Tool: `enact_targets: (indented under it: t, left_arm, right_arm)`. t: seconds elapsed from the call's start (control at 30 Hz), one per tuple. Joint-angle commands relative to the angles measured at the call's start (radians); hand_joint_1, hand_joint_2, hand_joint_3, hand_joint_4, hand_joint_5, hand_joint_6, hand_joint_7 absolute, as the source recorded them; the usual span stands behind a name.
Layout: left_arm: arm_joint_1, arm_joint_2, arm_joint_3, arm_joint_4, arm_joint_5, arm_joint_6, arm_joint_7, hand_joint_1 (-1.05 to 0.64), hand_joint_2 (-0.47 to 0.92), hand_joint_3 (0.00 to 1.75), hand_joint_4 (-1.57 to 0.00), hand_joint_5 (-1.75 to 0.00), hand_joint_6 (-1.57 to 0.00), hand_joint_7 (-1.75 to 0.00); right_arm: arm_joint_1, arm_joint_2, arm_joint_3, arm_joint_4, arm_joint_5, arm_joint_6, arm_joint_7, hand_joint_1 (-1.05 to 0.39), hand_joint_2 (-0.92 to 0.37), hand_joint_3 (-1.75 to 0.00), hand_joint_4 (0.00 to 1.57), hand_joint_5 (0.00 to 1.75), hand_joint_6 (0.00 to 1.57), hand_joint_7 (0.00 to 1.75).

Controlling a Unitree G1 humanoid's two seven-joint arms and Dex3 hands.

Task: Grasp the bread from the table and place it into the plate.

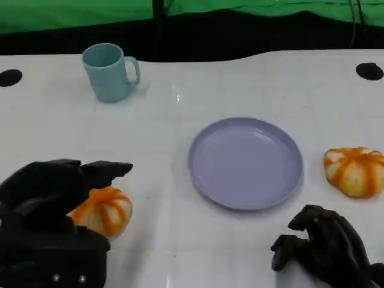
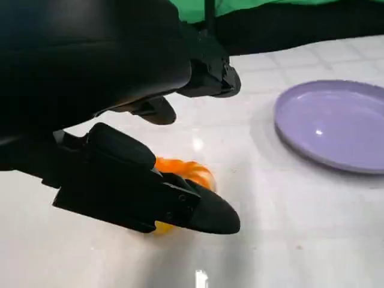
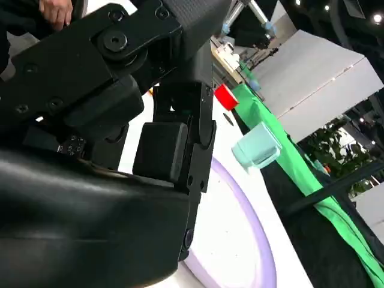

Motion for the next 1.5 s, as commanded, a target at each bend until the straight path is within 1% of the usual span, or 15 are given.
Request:
enact_targets:
  t: [0.03,0.2,0.33,0.5,0.67,0.77,1.07,1.4,1.5]
  left_arm:
    - [-0.005,0.022,-0.028,-0.028,0.072,0.040,0.026,-0.78,0.92,0.05,-0.22,-0.20,-0.17,0.00]
    - [-0.037,0.032,-0.094,0.000,0.210,0.059,0.048,-0.75,0.91,0.02,-0.26,-0.13,-0.21,-0.01]
    - [-0.074,0.016,-0.151,0.061,0.283,0.083,0.060,-0.72,0.87,0.00,-0.29,-0.10,-0.23,-0.01]
    - [-0.127,-0.001,-0.213,0.169,0.321,0.108,0.070,-0.70,0.86,0.00,-0.30,-0.07,-0.23,0.00]
    - [-0.185,-0.011,-0.281,0.305,0.356,0.107,0.129,-0.69,0.83,0.00,-0.35,-0.07,-0.26,-0.01]
    - [-0.229,-0.025,-0.330,0.413,0.394,0.126,0.166,-0.73,0.83,0.00,-0.35,-0.05,-0.23,0.00]
    - [-0.313,-0.050,-0.408,0.597,0.397,0.155,0.227,-0.74,0.83,0.00,-0.36,-0.04,-0.23,0.00]
    - [-0.383,-0.074,-0.458,0.800,0.344,0.151,0.284,-0.72,0.84,0.00,-0.42,-0.05,-0.24,-0.01]
    - [-0.395,-0.077,-0.472,0.838,0.325,0.148,0.303,-0.72,0.83,0.00,-0.45,-0.06,-0.26,-0.01]
  right_arm:
    - [-0.005,-0.011,-0.002,-0.004,0.002,-0.003,-0.002,-1.05,-0.72,0.00,1.57,0.74,1.57,0.38]
    - [-0.005,-0.012,-0.002,-0.005,0.003,0.003,-0.004,-1.05,-0.71,0.00,1.57,0.73,1.57,0.37]
    - [-0.004,-0.011,-0.004,-0.002,0.006,-0.001,0.005,-1.04,-0.71,0.00,1.57,0.71,1.57,0.35]
    - [-0.002,-0.011,-0.004,-0.002,0.006,-0.003,0.008,-1.04,-0.71,0.00,1.57,0.71,1.57,0.35]
    - [-0.003,-0.012,-0.007,-0.001,0.006,-0.002,0.006,-1.04,-0.71,0.00,1.57,0.71,1.57,0.35]
    - [-0.005,-0.013,-0.007,0.000,0.005,-0.003,0.008,-1.04,-0.71,0.00,1.57,0.71,1.57,0.35]
    - [-0.007,-0.013,-0.007,0.003,0.005,-0.002,0.008,-1.04,-0.71,0.00,1.57,0.73,1.57,0.36]
    - [-0.002,-0.015,-0.007,-0.001,0.006,-0.004,0.014,-1.03,-0.72,-0.01,1.57,0.71,1.57,0.34]
    - [-0.003,-0.017,-0.008,0.002,0.006,-0.002,0.014,-1.04,-0.71,0.00,1.57,0.70,1.57,0.34]
